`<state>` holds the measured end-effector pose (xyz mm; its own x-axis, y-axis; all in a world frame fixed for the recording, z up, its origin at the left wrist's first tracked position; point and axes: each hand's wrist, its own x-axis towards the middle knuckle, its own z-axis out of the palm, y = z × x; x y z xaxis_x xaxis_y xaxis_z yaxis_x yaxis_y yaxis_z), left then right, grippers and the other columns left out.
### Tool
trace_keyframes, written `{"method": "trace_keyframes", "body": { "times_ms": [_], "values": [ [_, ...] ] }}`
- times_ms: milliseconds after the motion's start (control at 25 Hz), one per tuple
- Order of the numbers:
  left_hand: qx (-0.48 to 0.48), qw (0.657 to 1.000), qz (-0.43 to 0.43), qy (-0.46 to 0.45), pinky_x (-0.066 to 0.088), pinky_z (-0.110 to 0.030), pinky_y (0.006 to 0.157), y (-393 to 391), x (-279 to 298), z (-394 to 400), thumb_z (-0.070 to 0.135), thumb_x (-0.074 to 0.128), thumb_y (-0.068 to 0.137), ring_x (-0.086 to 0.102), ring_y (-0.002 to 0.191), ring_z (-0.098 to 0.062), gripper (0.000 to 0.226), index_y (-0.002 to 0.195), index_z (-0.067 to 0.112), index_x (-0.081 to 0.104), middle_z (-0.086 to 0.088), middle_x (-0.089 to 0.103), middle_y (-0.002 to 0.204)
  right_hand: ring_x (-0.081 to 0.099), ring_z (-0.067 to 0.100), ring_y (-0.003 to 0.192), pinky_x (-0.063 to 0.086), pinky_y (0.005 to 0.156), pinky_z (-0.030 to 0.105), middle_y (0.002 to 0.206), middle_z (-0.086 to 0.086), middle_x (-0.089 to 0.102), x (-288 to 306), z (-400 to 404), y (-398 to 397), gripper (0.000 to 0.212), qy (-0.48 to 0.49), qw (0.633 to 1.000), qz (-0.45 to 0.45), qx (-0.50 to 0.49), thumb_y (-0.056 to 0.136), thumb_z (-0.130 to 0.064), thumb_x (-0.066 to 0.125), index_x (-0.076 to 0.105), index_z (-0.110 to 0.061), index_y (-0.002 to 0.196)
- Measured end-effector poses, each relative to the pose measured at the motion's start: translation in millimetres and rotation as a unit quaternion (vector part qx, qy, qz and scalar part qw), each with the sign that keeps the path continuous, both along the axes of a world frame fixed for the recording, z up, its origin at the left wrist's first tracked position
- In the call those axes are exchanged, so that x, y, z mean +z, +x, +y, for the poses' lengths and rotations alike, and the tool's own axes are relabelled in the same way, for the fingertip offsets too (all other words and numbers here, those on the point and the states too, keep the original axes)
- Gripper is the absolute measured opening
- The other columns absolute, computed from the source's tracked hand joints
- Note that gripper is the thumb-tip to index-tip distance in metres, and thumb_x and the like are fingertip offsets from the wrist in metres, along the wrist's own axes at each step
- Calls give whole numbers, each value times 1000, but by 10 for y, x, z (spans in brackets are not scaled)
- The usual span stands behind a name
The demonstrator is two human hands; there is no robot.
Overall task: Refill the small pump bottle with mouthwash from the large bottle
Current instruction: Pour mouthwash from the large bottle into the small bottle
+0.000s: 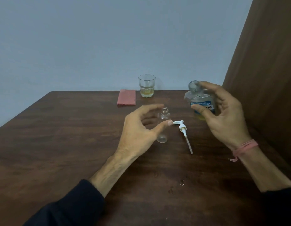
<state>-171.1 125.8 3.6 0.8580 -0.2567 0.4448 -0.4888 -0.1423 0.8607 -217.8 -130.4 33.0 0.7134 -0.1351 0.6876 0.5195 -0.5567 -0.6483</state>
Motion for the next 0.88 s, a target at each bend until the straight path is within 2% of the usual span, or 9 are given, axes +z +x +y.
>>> {"method": "trace_keyframes", "body": {
  "times_ms": [80, 200, 240, 360, 400, 480, 560, 640, 880],
  "values": [
    [20, 1000, -6, -2, 69, -31, 98, 72, -39, -44, 38, 101, 85, 82, 109, -1, 45, 127, 32, 85, 18, 86, 113, 65, 8, 132, 59, 106, 24, 143, -10, 66, 55, 102, 105, 62, -67, 997, -17, -32, 94, -11, 84, 63, -32, 148],
    [52, 999, -1, -13, 70, -33, 94, 168, -65, -139, 35, 102, 85, 84, 104, -3, 42, 123, 30, 86, 14, 87, 110, 61, 6, 127, 54, 107, 19, 139, -6, 64, 92, 230, 280, 57, -130, 988, -47, -62, 93, -2, 82, 66, -27, 142],
    [57, 998, 1, -16, 70, -32, 92, 184, -69, -175, 35, 101, 85, 83, 104, -2, 43, 124, 29, 85, 14, 87, 111, 61, 7, 127, 55, 108, 21, 138, -5, 64, 77, 262, 332, 57, -145, 986, -47, -64, 93, 3, 80, 66, -25, 141],
    [64, 998, -7, -25, 68, -21, 85, 189, -91, -233, 37, 101, 85, 82, 103, 4, 45, 126, 27, 84, 15, 86, 114, 63, 20, 130, 60, 107, 45, 140, -1, 64, -30, 304, 447, 61, -195, 977, -28, -78, 94, 12, 72, 65, -24, 144],
    [66, 997, -11, -28, 68, -21, 87, 184, -103, -234, 37, 100, 86, 81, 103, 5, 45, 127, 27, 84, 15, 86, 114, 63, 24, 131, 60, 106, 49, 141, 1, 63, -73, 311, 469, 64, -209, 974, -23, -83, 94, 12, 71, 65, -24, 146],
    [72, 997, -15, -33, 69, -26, 92, 182, -125, -230, 38, 100, 86, 81, 105, 4, 45, 127, 25, 84, 14, 86, 115, 63, 26, 128, 59, 105, 51, 140, 3, 63, -129, 312, 486, 68, -240, 966, -27, -97, 94, 12, 70, 63, -27, 150],
    [72, 997, -18, -34, 70, -29, 93, 179, -124, -243, 36, 99, 87, 82, 106, 2, 45, 128, 24, 84, 13, 86, 116, 62, 25, 124, 54, 106, 47, 135, 1, 64, -143, 279, 474, 72, -276, 952, -44, -127, 92, 12, 70, 63, -30, 150],
    [78, 996, -29, -30, 69, -27, 91, 188, -128, -249, 36, 99, 87, 81, 107, 4, 46, 129, 24, 84, 15, 85, 118, 61, 24, 123, 47, 105, 41, 133, -2, 64, -148, 244, 469, 75, -293, 943, -54, -150, 88, 13, 70, 64, -32, 148],
    [88, 995, -28, -37, 68, -21, 88, 204, -116, -255, 37, 100, 86, 81, 107, 4, 49, 130, 24, 85, 14, 84, 122, 60, 25, 122, 48, 104, 47, 132, -2, 64, -144, 238, 452, 77, -311, 935, -57, -163, 86, 15, 68, 64, -33, 146]
  ]
}}
